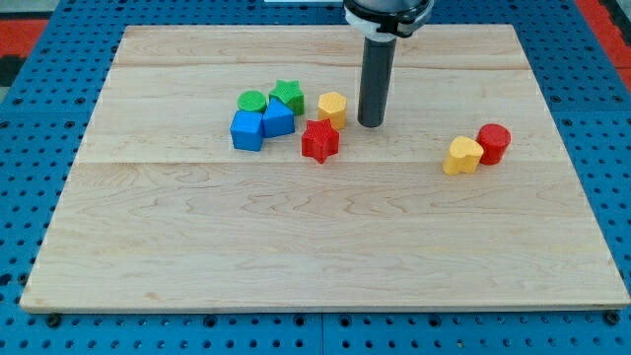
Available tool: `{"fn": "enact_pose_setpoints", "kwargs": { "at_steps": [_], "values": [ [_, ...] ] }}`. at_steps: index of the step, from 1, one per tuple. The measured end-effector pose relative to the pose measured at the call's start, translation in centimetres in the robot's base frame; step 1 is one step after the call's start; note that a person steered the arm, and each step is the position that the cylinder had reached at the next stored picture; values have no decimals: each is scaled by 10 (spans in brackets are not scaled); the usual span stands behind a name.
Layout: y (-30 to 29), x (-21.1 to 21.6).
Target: Push the red star into yellow hexagon
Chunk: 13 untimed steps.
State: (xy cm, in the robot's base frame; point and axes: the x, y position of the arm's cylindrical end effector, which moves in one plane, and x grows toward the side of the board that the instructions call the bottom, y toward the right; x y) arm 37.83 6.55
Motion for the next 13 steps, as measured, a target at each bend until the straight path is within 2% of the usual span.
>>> {"fn": "enact_pose_setpoints", "kwargs": {
  "at_steps": [2, 3, 4, 5, 6, 8, 13],
  "values": [
    [-31, 1],
    [-17, 3],
    [15, 40],
    [-10, 85],
    [-85, 96],
    [-84, 76],
    [2, 37]
  ]
}}
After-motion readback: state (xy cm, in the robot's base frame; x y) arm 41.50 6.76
